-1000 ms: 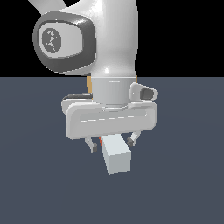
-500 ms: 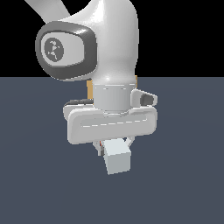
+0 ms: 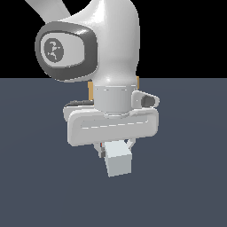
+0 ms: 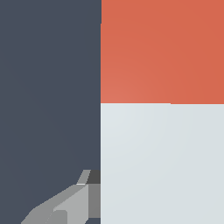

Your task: Insert the peg into the horizontal hole in a box.

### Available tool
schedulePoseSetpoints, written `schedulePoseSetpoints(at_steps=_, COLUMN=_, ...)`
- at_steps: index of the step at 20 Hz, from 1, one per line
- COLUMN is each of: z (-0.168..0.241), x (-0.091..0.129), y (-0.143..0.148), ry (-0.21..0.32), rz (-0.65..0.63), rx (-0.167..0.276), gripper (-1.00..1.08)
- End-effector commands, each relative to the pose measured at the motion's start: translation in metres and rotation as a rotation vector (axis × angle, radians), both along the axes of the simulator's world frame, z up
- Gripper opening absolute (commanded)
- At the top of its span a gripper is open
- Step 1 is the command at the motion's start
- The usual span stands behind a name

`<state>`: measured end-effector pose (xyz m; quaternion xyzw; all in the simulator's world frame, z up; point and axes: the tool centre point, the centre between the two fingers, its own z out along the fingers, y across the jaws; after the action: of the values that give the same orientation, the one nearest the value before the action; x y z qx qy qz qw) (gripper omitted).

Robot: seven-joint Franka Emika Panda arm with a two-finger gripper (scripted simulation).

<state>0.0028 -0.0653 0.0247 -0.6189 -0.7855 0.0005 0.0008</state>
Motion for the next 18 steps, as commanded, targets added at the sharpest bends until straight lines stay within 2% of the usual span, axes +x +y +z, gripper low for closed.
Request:
schedulePoseSetpoints(at_steps=1, z=0.003, x=-0.001, y=0.002, ry=-0.002, rz=-0.011, rx=0.000, gripper=-1.00)
schedulePoseSetpoints(at_steps=9, z=0.019, x=-0.016, y=0.012, ry=-0.002, rz=-0.108, rx=0.001, gripper=-1.00)
schedulePoseSetpoints(at_steps=18, z=0.052, x=-0.042, y=0.036, ry=-0.002, rz=-0.301, rx=0.001, gripper=-1.00)
